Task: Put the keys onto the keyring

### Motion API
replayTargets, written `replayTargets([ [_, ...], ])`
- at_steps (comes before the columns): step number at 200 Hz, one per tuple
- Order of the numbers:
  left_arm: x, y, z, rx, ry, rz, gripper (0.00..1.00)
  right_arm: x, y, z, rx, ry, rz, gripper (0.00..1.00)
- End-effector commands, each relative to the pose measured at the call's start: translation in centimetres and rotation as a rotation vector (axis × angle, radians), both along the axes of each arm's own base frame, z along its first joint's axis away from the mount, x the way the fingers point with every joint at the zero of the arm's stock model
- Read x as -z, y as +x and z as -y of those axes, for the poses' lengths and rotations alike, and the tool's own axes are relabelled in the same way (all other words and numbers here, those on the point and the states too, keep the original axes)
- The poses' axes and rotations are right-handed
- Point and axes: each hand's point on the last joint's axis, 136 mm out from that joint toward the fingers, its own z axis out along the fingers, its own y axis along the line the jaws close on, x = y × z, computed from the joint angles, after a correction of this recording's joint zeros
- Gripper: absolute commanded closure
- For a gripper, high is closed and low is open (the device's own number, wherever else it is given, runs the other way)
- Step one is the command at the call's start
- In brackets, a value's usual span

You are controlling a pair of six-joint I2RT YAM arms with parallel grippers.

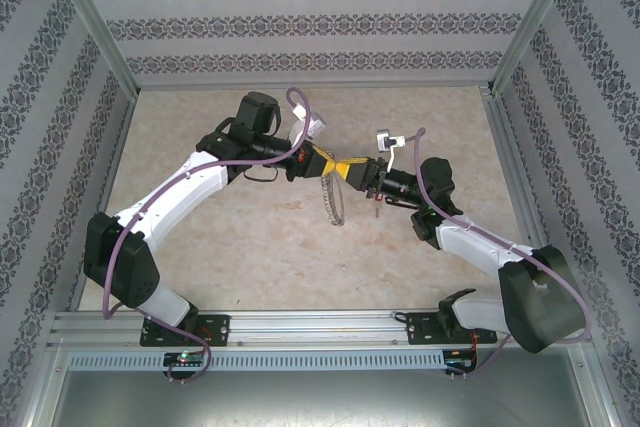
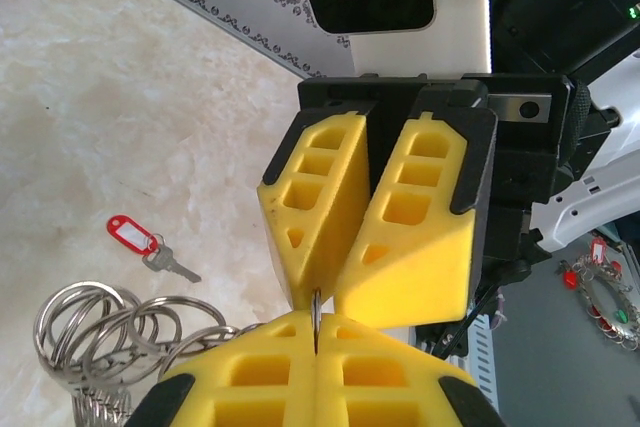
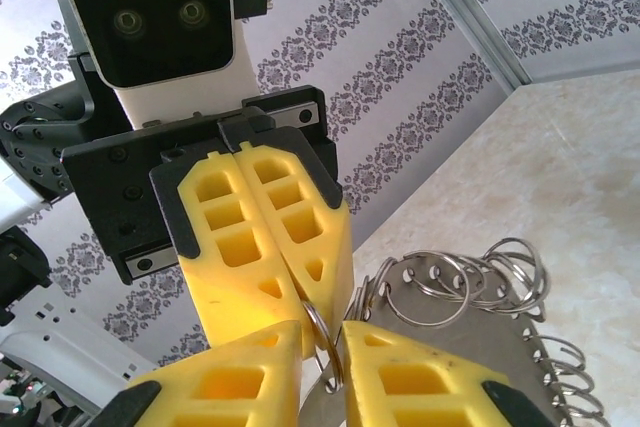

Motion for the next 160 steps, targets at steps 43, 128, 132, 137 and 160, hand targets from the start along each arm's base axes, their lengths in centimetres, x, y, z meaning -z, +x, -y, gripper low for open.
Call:
replayTargets([
  [43, -1.0, 0.2, 0.0, 0.018, -0.026, 0.017, 1.00, -2.1, -0.6, -0.6, -0.035, 0.019, 0.089, 1.00],
  [128, -3.4, 3.2, -2.3, -0.201, -0.174, -0.034, 0.56, -3.0, 1.3, -0.3, 0.045, 0.038, 0.112, 1.00],
  [132, -3.5, 3.4, -2.6, -0.220, -0.187, -0.042, 0.56, -3.1, 1.3, -0.3, 0.047, 0.040, 0.115, 1.00],
  [137, -3.7, 3.7, -3.0, -0.241, -0.205, -0.047, 0.56, -3.2, 1.4, -0.2, 0.050, 0.042, 0.117, 1.00],
  [160, -3.9, 4.3, -4.1, -0.307, -0.265, -0.071, 0.59, -3.8, 1.8, -0.1, 0.068, 0.058, 0.134, 1.00],
])
